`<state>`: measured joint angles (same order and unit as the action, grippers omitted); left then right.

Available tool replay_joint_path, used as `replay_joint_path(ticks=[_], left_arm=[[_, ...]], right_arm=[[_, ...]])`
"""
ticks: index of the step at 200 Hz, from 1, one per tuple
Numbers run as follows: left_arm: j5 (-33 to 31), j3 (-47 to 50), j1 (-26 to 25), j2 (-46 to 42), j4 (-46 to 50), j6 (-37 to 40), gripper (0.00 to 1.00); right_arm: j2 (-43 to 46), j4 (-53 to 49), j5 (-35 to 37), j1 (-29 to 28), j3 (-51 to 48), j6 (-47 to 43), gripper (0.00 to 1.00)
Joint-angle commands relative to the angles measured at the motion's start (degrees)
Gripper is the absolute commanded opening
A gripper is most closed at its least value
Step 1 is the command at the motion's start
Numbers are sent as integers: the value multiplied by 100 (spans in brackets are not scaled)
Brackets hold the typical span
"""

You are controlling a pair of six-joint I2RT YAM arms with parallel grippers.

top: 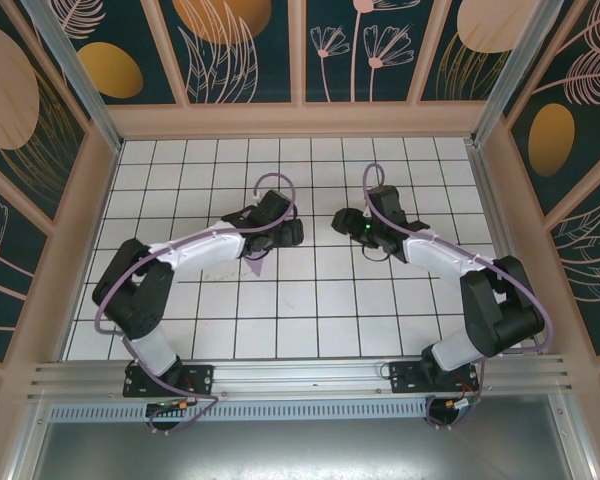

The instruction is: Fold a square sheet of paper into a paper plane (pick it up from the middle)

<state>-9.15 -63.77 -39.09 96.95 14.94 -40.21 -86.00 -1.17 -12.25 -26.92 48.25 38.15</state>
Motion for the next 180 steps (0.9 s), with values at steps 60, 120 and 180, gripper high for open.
replay_joint_path(ticks=[60, 120, 180], left_arm=[[-547, 1748, 1395, -1940, -219, -536, 98], [-154, 2671, 2048, -2720, -301, -796, 98], [-117, 2817, 2091, -2978, -226, -797, 98]], right_arm=[[-1880, 642, -491, -1747, 1576, 497, 35], [-3370, -38, -460, -2438, 3208, 563, 29], [-4148, -1234, -17, -2461, 4014, 34, 28]])
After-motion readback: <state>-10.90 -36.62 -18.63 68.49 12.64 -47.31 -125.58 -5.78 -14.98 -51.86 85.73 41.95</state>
